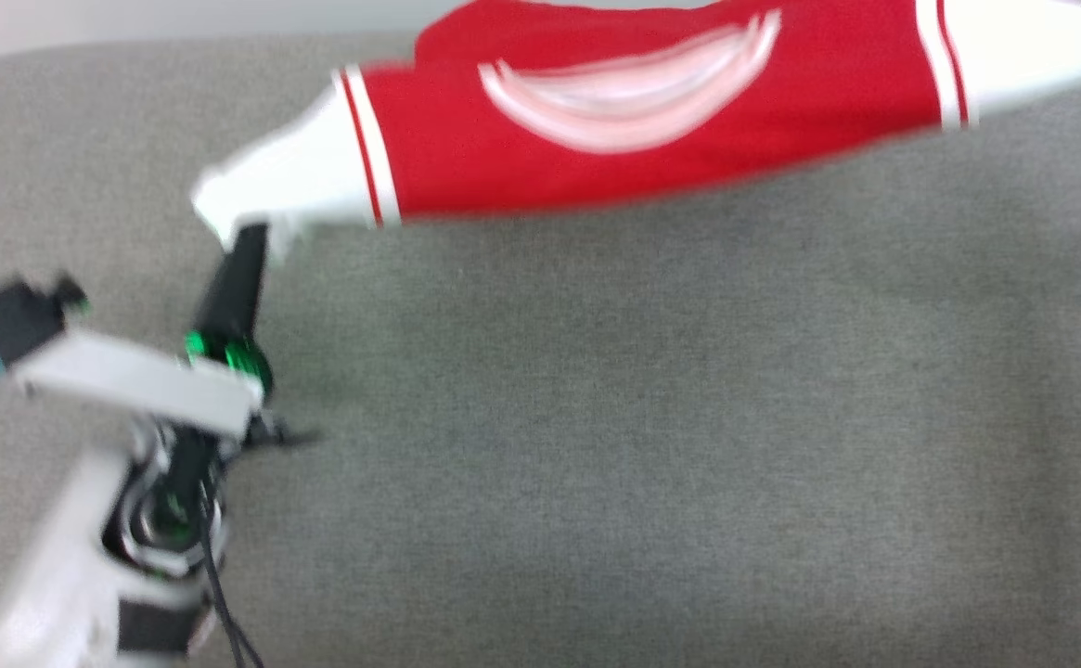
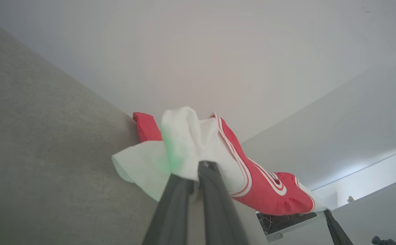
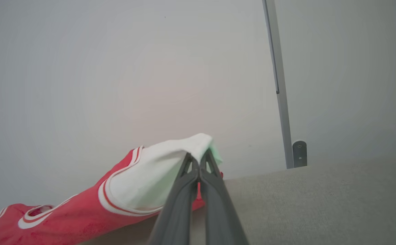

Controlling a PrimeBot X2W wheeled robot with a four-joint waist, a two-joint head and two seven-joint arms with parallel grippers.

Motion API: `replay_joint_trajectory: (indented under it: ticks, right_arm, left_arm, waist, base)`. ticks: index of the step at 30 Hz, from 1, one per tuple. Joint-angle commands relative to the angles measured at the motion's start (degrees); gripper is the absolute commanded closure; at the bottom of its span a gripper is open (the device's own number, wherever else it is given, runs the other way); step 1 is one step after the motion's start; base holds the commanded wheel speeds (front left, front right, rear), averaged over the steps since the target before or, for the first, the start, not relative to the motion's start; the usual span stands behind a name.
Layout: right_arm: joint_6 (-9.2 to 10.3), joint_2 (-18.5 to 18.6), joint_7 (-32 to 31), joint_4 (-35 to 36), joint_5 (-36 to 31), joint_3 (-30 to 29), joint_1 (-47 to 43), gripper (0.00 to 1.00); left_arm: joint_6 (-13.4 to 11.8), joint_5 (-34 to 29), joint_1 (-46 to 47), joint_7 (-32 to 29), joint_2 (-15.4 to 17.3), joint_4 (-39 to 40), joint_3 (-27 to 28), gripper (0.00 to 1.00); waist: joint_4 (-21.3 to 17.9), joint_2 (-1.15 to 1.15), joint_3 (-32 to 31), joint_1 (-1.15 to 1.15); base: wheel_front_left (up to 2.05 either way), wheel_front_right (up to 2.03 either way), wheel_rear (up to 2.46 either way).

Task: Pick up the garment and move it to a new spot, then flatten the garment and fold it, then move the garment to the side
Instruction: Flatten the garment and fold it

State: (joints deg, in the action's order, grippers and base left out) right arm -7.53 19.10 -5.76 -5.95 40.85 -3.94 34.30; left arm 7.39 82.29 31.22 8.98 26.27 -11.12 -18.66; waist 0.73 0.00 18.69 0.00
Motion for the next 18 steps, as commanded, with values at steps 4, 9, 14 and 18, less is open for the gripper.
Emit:
replay_joint_trajectory:
  ticks: [4, 9, 14, 18]
  right_arm:
    - [0.09, -2.87, -3.2, 8.18, -1.54, -4.66, -9.98, 1.0]
    - [0.09, -6.53, -7.32, 16.28, -3.16, -7.97, -19.86, 1.0]
    - [0.09, -8.56, -10.1, 20.16, -3.57, -10.16, -26.93, 1.0]
    - [0.09, -9.61, -11.49, 21.6, -3.63, -11.6, -30.98, 1.0]
  left_arm:
    - [-0.92, -0.45, -9.03, 2.15, 0.44, 5.05, -0.23, 1.0]
    - [-2.11, -0.02, -18.06, 4.0, 0.62, 10.45, 0.9, 1.0]
    - [-3.08, 0.13, -24.95, 4.89, 0.47, 14.11, 1.84, 1.0]
    - [-3.6, -0.39, -29.11, 5.24, 0.53, 15.52, 1.97, 1.0]
  waist:
    - [-0.65, 0.0, -2.16, 0.0]
    - [-1.26, 0.0, -2.5, 0.0]
    - [-1.72, 0.0, -2.38, 0.0]
    - [-1.95, 0.0, -1.86, 0.0]
  base:
    - [0.0, 0.0, 0.0]
    - [0.0, 0.0, 0.0]
    - [0.0, 0.0, 0.0]
    - [0.0, 0.0, 0.0]
